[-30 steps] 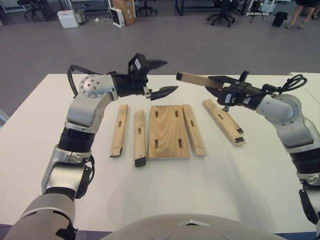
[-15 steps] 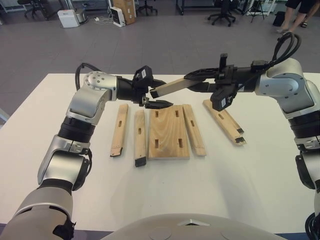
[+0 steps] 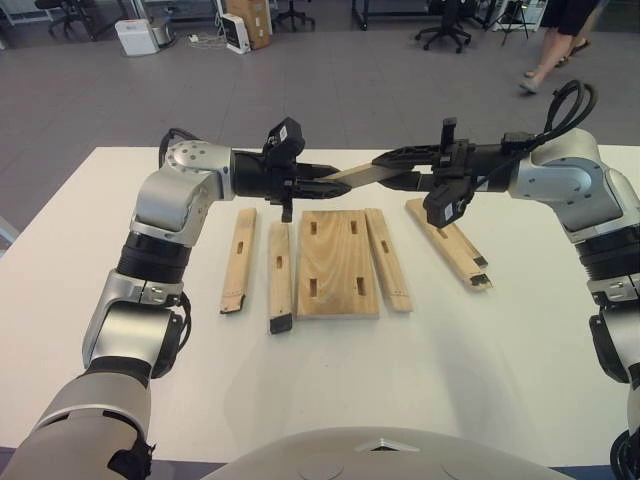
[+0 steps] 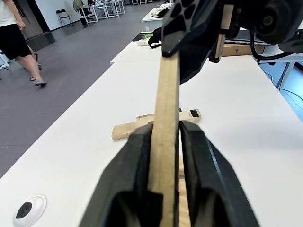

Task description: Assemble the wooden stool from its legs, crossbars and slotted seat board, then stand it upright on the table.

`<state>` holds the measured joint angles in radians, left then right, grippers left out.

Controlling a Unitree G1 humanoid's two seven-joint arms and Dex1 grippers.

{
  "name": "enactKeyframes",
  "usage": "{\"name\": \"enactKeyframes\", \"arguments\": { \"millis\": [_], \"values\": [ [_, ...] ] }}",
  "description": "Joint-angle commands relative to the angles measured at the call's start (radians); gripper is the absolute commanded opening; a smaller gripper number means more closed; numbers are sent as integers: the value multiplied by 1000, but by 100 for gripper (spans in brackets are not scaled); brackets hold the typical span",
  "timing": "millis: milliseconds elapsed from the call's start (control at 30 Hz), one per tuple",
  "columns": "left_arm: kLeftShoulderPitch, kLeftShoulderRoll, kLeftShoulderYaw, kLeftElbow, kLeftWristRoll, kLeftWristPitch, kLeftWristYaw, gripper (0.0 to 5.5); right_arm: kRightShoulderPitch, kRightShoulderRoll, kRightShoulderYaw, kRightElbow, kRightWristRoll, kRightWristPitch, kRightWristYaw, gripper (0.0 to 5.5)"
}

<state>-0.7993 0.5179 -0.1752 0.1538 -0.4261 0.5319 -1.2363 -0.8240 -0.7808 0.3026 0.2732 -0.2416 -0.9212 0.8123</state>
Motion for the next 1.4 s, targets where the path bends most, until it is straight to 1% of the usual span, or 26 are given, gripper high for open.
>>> {"name": "enactKeyframes", "arguments": {
  "millis": [33,167,267,300,333,400,467,500,567,600,633,700,733,800,833,933,1033,1167,1300,1400],
  "values": [
    [11,15,-2,22,31,-10,9,53,-15,10,-17,-1,13,-39,-28,131],
    [9,15,3,32,31,-15,14,43,-4,8,-11,-6,12,-40,-27,131],
    [10,9,17,40,24,-11,26,43,16,4,-5,-25,70,33,14,131],
    [12,10,21,42,22,-11,29,43,21,3,-4,-33,111,68,36,168],
    [15,11,26,46,20,-11,31,41,26,1,-7,-40,144,106,56,180],
    [15,11,42,64,13,-8,37,40,33,0,-27,-50,222,211,90,226],
    [16,16,52,107,13,-15,26,40,48,3,-65,-70,334,377,118,257],
    [19,22,61,134,10,-17,16,40,56,18,-102,-89,430,525,114,277],
    [26,17,96,152,-30,7,4,40,64,51,-205,-135,734,975,58,311],
    [30,5,119,140,-65,32,2,40,63,71,-270,-145,934,1199,3,315],
    [31,-10,141,118,-103,59,5,40,63,84,-321,-142,1108,1383,-41,315],
    [30,-54,183,76,-185,117,26,40,89,114,-393,-143,1467,1624,-130,315],
    [32,-79,198,65,-221,138,41,40,109,139,-412,-146,1638,1683,-191,315],
    [43,-125,230,40,-285,165,82,40,158,214,-423,-165,1921,1702,-331,315],
    [49,-145,250,22,-320,181,107,40,188,250,-420,-187,2020,1688,-386,315],
    [59,-175,280,-23,-387,218,147,40,249,306,-411,-265,2185,1667,-482,315],
    [57,-202,294,-42,-430,241,181,40,289,353,-431,-326,2213,1683,-554,315],
    [81,-219,284,-94,-458,279,221,40,287,437,-500,-375,2214,1728,-672,315],
    [101,-211,268,-119,-459,300,237,40,265,435,-500,-373,2191,1717,-743,315],
    [110,-208,257,-126,-459,315,247,40,259,425,-500,-376,2139,1720,-744,315]
  ]
}}
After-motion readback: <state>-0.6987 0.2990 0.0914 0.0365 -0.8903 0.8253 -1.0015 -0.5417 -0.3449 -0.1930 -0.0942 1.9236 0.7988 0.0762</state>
